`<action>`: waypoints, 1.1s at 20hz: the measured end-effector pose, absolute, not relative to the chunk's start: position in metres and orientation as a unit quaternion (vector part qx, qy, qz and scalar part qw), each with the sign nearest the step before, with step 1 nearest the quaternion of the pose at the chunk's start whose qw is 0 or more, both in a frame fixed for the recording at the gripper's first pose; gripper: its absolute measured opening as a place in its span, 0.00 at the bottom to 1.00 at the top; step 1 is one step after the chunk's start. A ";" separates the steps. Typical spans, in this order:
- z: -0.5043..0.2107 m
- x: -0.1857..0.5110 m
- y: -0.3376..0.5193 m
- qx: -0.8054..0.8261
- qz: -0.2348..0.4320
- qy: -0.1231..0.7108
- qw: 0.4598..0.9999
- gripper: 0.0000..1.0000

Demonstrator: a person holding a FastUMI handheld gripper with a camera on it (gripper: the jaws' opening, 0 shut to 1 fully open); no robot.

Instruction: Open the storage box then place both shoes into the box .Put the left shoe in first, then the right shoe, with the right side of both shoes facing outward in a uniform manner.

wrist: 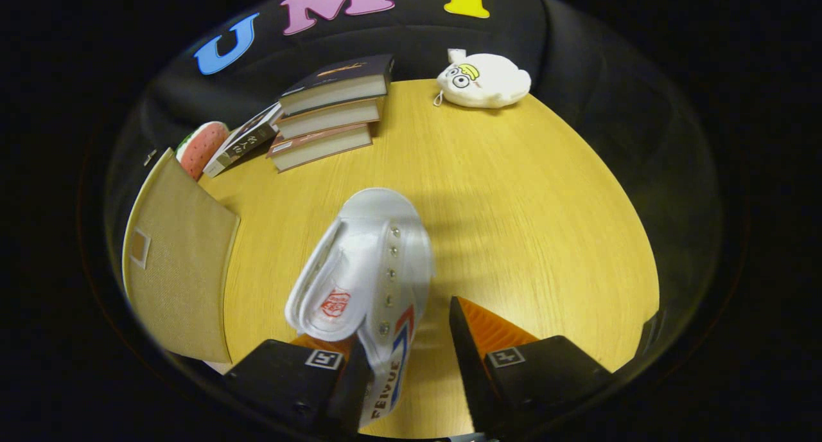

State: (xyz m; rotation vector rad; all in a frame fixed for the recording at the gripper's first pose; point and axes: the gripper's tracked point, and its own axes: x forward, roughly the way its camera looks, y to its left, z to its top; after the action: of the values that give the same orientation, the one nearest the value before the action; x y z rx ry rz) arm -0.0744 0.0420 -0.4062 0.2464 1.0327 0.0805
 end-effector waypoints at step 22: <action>-0.217 -0.063 0.112 0.225 0.010 0.461 0.858 0.05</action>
State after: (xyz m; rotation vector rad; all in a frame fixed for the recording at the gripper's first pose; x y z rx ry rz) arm -0.0628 0.1124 -0.2173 0.4733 0.9672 0.0207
